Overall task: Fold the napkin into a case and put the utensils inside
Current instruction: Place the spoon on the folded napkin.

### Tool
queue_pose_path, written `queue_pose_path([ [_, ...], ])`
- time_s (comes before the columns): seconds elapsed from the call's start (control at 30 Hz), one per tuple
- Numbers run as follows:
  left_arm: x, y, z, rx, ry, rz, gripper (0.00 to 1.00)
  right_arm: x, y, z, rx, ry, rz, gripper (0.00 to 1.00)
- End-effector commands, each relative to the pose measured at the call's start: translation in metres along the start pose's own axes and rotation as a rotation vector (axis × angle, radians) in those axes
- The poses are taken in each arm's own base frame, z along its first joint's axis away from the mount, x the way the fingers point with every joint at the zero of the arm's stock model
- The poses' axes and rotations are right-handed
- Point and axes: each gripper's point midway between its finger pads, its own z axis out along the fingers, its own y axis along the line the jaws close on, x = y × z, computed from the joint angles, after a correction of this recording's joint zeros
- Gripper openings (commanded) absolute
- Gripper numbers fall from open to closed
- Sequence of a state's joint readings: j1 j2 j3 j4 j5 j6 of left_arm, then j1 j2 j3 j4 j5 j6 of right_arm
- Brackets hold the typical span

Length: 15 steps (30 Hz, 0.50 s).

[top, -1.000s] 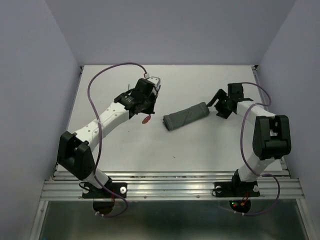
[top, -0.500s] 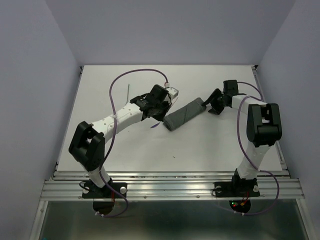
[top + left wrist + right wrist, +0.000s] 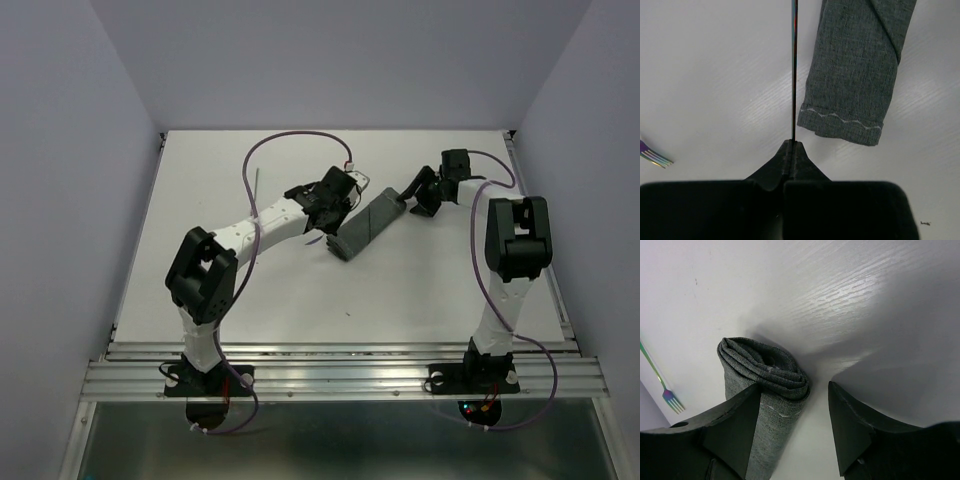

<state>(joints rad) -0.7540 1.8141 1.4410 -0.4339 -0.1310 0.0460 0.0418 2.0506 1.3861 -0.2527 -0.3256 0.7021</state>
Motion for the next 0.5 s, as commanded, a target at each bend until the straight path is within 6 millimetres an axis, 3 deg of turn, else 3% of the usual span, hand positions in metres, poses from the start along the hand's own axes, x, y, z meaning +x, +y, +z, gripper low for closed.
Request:
queue_pose_path([
  [0.0,-0.019,0.014,0.0,-0.095,-0.014,-0.018,0.0,0.005,0.0,0.002,0.009,0.03,-0.037,0.62],
  [0.23,-0.033,0.016,0.003,-0.113,-0.031,-0.028,0.0,0.007,0.004,0.003,0.007,0.046,-0.083,0.63],
  [0.47,-0.035,0.006,0.02,-0.093,0.021,-0.084,0.0,-0.029,0.026,-0.014,0.01,-0.083,-0.094,0.61],
])
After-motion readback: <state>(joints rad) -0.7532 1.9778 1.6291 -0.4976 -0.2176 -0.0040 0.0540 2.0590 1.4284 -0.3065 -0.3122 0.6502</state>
